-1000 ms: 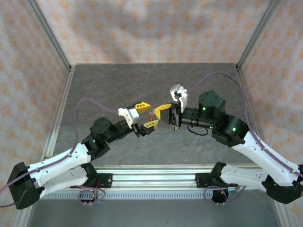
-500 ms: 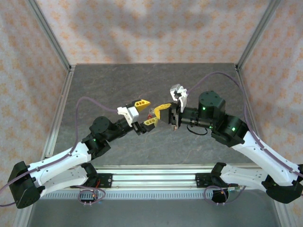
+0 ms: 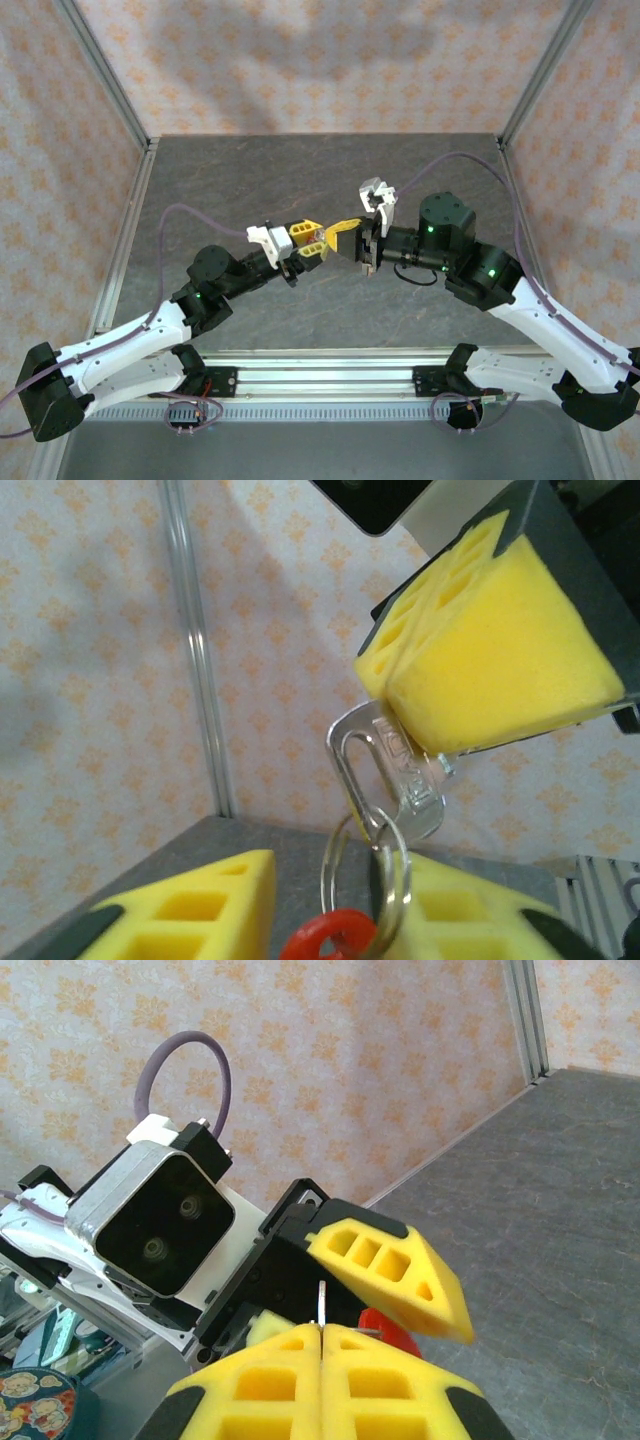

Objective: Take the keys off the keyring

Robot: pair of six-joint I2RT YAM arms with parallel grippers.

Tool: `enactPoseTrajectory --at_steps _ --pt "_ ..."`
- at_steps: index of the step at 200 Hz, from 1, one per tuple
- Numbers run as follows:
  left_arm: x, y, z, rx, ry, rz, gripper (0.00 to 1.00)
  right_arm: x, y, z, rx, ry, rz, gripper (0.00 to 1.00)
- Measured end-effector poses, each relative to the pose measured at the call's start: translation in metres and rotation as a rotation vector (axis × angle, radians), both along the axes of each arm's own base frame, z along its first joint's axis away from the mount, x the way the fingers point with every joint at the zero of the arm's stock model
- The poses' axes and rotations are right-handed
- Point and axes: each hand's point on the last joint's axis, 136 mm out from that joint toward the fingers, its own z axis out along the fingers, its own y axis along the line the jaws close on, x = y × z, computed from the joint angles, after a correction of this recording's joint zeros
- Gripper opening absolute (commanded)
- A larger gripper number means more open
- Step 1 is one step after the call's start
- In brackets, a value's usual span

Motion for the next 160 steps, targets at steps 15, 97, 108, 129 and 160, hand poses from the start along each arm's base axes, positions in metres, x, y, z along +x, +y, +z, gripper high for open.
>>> enactPoseTrajectory --at_steps 15,97,108,129,160 --pt "0.0 -0.001 0.003 -0.002 -0.003 -0.005 0.15 0.0 0.0 0.001 0.005 0.001 0.003 0.0" --pt "-0.001 -0.003 0.008 -0.004 -0.012 -0.01 0.25 -0.001 -0.003 0.007 0.024 -0.007 -0.003 0.0" --pt "-0.001 -0.003 0.008 -0.004 -0.012 -0.01 0.26 -0.002 -0.004 0.009 0.029 -0.011 -0.003 0.0" --pt "0.0 -0.003 0.007 -0.005 -0.007 -0.011 0.18 -0.002 -0.004 0.01 0.033 -0.015 -0.003 0.0" --pt "-0.001 -0.003 0.007 -0.005 -0.008 -0.011 0.17 -0.003 -0.005 0.011 0.034 -0.015 -0.003 0.0"
